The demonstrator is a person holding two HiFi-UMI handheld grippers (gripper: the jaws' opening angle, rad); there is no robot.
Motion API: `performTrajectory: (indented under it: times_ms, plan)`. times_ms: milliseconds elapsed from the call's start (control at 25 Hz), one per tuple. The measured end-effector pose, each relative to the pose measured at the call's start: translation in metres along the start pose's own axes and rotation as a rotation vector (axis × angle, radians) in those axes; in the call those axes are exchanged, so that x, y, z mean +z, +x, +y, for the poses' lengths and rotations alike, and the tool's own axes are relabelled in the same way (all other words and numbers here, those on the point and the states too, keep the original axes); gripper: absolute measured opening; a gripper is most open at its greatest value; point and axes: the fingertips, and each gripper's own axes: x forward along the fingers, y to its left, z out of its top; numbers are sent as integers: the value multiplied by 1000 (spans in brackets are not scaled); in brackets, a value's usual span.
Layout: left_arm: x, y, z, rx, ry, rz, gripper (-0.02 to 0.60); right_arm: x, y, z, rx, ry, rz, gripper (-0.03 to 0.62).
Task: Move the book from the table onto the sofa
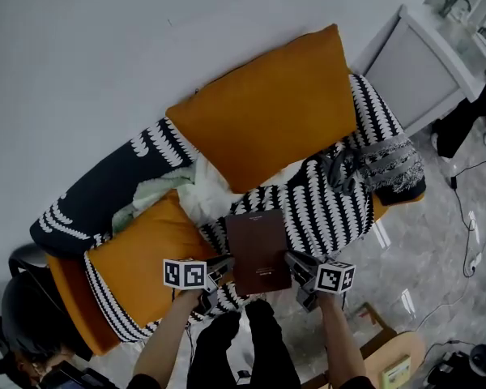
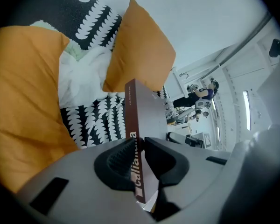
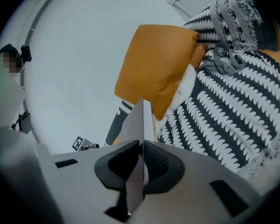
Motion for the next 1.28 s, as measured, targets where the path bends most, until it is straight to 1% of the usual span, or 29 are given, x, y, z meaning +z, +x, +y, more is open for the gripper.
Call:
performTrajectory:
  times_ms: [120, 160, 200, 280, 360, 520, 760, 880, 920, 1000, 1120, 1200, 1280]
  plan:
    - [9, 9, 10, 27, 16, -22, 74, 4, 10, -11, -30, -23, 16, 49]
    - [12, 11, 14, 47, 23, -35, 74, 3, 14, -16, -50, -30, 24, 88]
    - [15, 11, 18, 67, 29, -50, 76, 1, 17, -20, -70, -35, 32, 161]
    - [19, 12, 24, 96, 36, -72, 127, -1, 21, -28, -102, -39, 38, 207]
    - [19, 13, 25, 101, 40, -70, 146, -1, 21, -31, -110, -34, 36, 210]
    - [18, 8, 20, 102, 47, -64, 146, 0, 14, -28, -116, -22, 29, 210]
    - [13, -4, -5, 87, 57, -51, 146, 3, -3, -4, -108, -23, 8, 210]
    - [11, -16, -24, 73, 78, -49, 144, 1, -14, 15, -98, -21, 3, 209]
    - [10, -21, -32, 71, 90, -52, 134, 0, -18, 22, -97, -26, 0, 201]
    - [12, -32, -47, 77, 127, -61, 108, 1, -27, 37, -101, -47, -14, 144]
    - [12, -51, -71, 106, 218, -78, 65, 3, -40, 64, -108, -81, -46, 74]
    - [12, -62, -87, 113, 275, -92, 37, 2, -48, 82, -109, -103, -63, 46]
    - [12, -73, -100, 111, 312, -108, 25, 0, -54, 99, -107, -121, -76, 34]
